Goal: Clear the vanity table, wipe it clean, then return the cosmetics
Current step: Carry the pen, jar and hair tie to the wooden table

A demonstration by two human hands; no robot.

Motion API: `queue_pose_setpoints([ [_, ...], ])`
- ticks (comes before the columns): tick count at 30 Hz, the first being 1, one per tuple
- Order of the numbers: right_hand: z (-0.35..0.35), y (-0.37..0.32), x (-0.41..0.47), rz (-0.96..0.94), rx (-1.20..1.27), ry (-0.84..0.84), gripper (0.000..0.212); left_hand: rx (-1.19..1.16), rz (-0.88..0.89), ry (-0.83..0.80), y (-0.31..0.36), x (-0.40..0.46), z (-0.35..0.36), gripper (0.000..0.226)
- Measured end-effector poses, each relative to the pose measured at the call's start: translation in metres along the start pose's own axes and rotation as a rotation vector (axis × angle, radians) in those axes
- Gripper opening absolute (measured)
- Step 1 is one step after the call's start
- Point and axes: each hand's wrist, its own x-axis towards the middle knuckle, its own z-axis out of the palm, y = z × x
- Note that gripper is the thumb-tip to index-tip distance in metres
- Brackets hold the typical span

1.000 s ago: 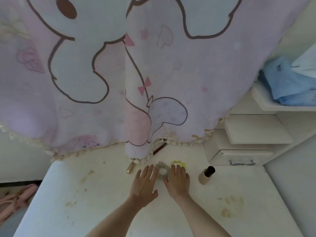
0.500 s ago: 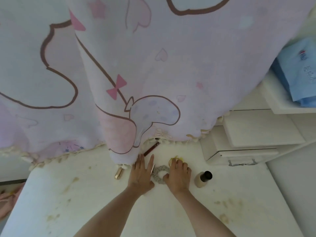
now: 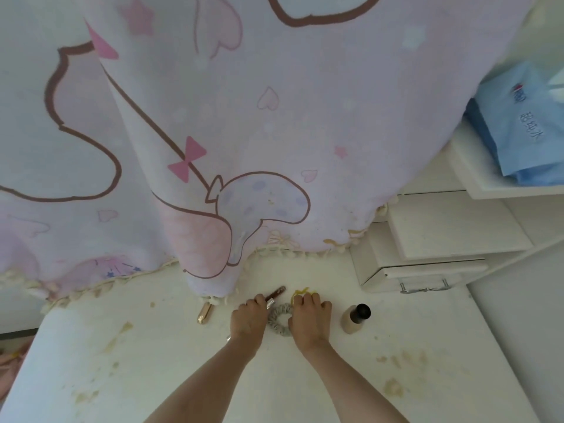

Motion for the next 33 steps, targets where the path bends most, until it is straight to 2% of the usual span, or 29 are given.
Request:
queue_pose_setpoints([
  [8,-0.011,-0.001,-0.007,-0.103,0.093,0.041,0.041,-0.066,-0.031,0.005,-0.009,-0.022,-0.010,0.028],
  [14,-0.023,-0.011,-0.023,-0.042,-0.022,-0.219,0.034,-0.083,0.017,0.069,-0.015,-0.040,-0.021,0.027],
  [17,-0.025,-0.020,-0.036,0.007,-0.021,-0.277,0.027,-0.088,0.093,0.099,-0.017,-0.041,-0.026,0.027],
  [18,-0.026,-0.023,-0.040,0.042,-0.003,-0.268,0.026,-0.090,0.115,0.106,-0.017,-0.041,-0.027,0.027],
  [22,-0.038,-0.028,-0.057,0.216,0.138,-0.020,0.021,-0.058,0.238,0.126,-0.018,-0.042,-0.035,0.029],
  [26,-0.052,-0.029,-0.093,0.353,0.266,0.152,0.020,-0.025,0.407,0.194,-0.014,-0.059,-0.046,0.028],
  [29,-0.068,-0.025,-0.133,0.479,0.302,0.212,0.008,0.034,0.573,0.234,-0.004,-0.084,-0.054,0.027],
  [33,-0.087,-0.014,-0.198,0.635,0.243,0.232,0.021,0.055,0.756,0.250,0.030,-0.128,-0.061,0.029],
])
